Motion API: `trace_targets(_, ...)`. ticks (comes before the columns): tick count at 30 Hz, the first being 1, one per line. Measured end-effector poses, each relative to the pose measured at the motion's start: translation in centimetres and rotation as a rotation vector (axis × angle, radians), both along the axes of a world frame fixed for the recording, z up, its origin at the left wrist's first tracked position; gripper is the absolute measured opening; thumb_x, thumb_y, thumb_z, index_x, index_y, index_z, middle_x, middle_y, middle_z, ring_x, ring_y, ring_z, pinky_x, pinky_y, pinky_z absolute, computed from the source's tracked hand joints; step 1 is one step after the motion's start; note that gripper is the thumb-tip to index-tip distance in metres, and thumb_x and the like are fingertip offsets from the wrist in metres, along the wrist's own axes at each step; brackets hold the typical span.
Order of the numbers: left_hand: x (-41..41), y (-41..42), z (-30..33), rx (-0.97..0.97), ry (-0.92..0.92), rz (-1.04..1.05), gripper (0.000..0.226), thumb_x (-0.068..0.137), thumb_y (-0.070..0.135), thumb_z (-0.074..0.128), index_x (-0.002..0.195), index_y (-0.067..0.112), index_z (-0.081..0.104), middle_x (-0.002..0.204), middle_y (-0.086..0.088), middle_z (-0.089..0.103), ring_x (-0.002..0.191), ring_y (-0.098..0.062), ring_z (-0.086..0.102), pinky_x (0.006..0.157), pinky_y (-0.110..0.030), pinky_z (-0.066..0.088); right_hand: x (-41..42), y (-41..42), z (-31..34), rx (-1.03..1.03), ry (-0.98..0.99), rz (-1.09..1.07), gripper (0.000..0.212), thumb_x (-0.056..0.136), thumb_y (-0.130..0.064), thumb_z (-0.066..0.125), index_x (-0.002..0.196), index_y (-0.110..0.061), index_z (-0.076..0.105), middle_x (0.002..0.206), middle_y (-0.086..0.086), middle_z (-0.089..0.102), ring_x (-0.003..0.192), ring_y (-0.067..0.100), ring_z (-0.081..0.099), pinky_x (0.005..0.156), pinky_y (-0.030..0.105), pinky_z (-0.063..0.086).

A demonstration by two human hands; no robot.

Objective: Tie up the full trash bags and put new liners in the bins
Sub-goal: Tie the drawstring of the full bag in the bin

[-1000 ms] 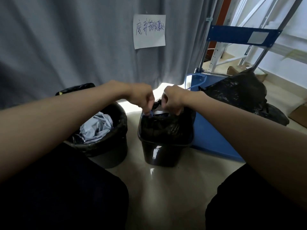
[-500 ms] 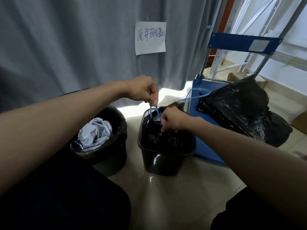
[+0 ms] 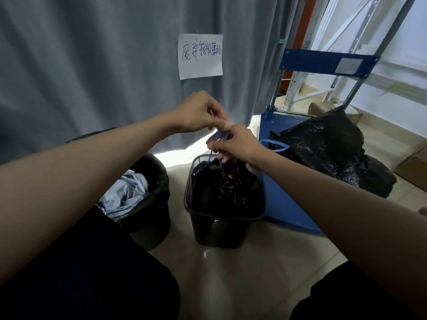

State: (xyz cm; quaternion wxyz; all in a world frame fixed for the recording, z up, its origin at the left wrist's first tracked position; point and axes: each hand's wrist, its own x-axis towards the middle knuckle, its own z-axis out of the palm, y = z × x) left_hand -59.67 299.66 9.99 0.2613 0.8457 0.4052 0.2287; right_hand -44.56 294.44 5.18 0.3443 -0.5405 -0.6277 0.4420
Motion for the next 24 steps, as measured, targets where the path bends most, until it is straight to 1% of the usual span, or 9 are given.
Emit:
trace_targets(2, 0.4, 0.2, -0.2, 0.017, -0.034, 0.003, 0.011, 0.077, 0.024, 0.081, 0.083, 0.016, 0.078, 0.067, -0.003, 0.071, 0.059, -0.009, 0.056, 0.063, -0.022, 0.049, 0.1, -0.2, 0.4, -0.033, 0.079, -0.038, 0.018, 0.086, 0.000, 0.068, 0.100, 0.012, 0.066, 0.075, 0.018, 0.065, 0.047, 0.010, 0.060, 0.050, 0.019, 0.054)
trace_targets(5, 0.1, 0.5, -1.2, -0.012, -0.056, 0.018, 0.025, 0.071, 0.027, 0.085, 0.089, 0.013, 0.075, 0.065, -0.002, 0.068, 0.052, -0.006, 0.056, 0.056, -0.016, 0.048, 1.0, -0.1, 0.7, -0.105, 0.123, -0.100, 0.017, 0.086, 0.001, 0.069, 0.099, 0.012, 0.066, 0.081, 0.023, 0.066, 0.052, 0.014, 0.062, 0.061, 0.023, 0.059)
trace_targets(8, -1.1, 0.8, -3.2, -0.052, 0.160, 0.018, 0.031, 0.065, 0.028, 0.088, 0.090, 0.014, 0.076, 0.064, 0.001, 0.067, 0.050, -0.004, 0.057, 0.052, -0.011, 0.042, 2.4, 0.1, 0.8, -0.139, 0.083, -0.151, 0.011, 0.084, 0.004, 0.070, 0.092, 0.011, 0.068, 0.074, 0.018, 0.066, 0.049, 0.013, 0.062, 0.065, 0.027, 0.059)
trace_targets(11, -1.8, 0.6, -5.4, -0.075, 0.400, 0.022, 0.030, 0.067, 0.026, 0.088, 0.093, 0.017, 0.077, 0.066, 0.009, 0.067, 0.056, -0.003, 0.058, 0.053, -0.012, 0.040, 3.5, 0.1, 0.9, -0.142, 0.016, -0.169, 0.007, 0.081, 0.007, 0.071, 0.085, 0.011, 0.068, 0.072, 0.014, 0.069, 0.055, 0.019, 0.065, 0.068, 0.032, 0.062)
trace_targets(13, -1.8, 0.4, -6.4, -0.046, 0.477, 0.040, 0.031, 0.068, 0.028, 0.086, 0.096, 0.019, 0.077, 0.075, 0.007, 0.070, 0.061, -0.002, 0.058, 0.058, -0.017, 0.040, 3.7, 0.0, 1.1, -0.142, 0.001, -0.156, 0.004, 0.077, 0.012, 0.071, 0.078, 0.010, 0.068, 0.070, 0.014, 0.070, 0.059, 0.024, 0.067, 0.066, 0.031, 0.062)
trace_targets(15, -1.2, 0.1, -7.1, -0.017, 0.496, 0.046, 0.031, 0.068, 0.030, 0.086, 0.096, 0.022, 0.077, 0.082, 0.005, 0.072, 0.067, -0.006, 0.058, 0.062, -0.021, 0.039, 3.8, -0.2, 1.2, -0.150, 0.047, -0.127, 0.007, 0.075, 0.015, 0.071, 0.074, 0.009, 0.068, 0.072, 0.015, 0.071, 0.063, 0.027, 0.071, 0.062, 0.027, 0.061)
trace_targets(18, 0.1, -0.3, -7.5, 0.006, 0.480, 0.049, 0.024, 0.067, 0.030, 0.087, 0.087, 0.022, 0.077, 0.075, 0.008, 0.069, 0.069, -0.007, 0.059, 0.066, -0.022, 0.043, 4.0, -0.4, 1.2, -0.138, 0.087, -0.111, 0.005, 0.077, 0.013, 0.072, 0.082, 0.013, 0.069, 0.068, 0.014, 0.071, 0.063, 0.026, 0.072, 0.061, 0.024, 0.060)
trace_targets(21, 1.3, -0.2, -7.8, -0.007, 0.531, 0.013, 0.016, 0.065, 0.024, 0.087, 0.073, 0.020, 0.074, 0.067, 0.007, 0.066, 0.060, -0.005, 0.055, 0.063, -0.022, 0.043, 4.0, -0.6, 1.2, -0.079, 0.042, -0.154, 0.009, 0.081, 0.008, 0.071, 0.088, 0.013, 0.069, 0.073, 0.019, 0.070, 0.063, 0.028, 0.070, 0.069, 0.032, 0.062)
trace_targets(24, 2.0, 0.2, -8.1, -0.049, 0.569, 0.007, 0.014, 0.064, 0.020, 0.087, 0.069, 0.017, 0.074, 0.069, 0.001, 0.071, 0.052, 0.003, 0.051, 0.056, -0.017, 0.040, 4.2, -0.7, 1.6, -0.007, 0.013, -0.194, 0.009, 0.083, 0.010, 0.067, 0.091, 0.015, 0.068, 0.074, 0.021, 0.067, 0.059, 0.026, 0.064, 0.073, 0.039, 0.060)
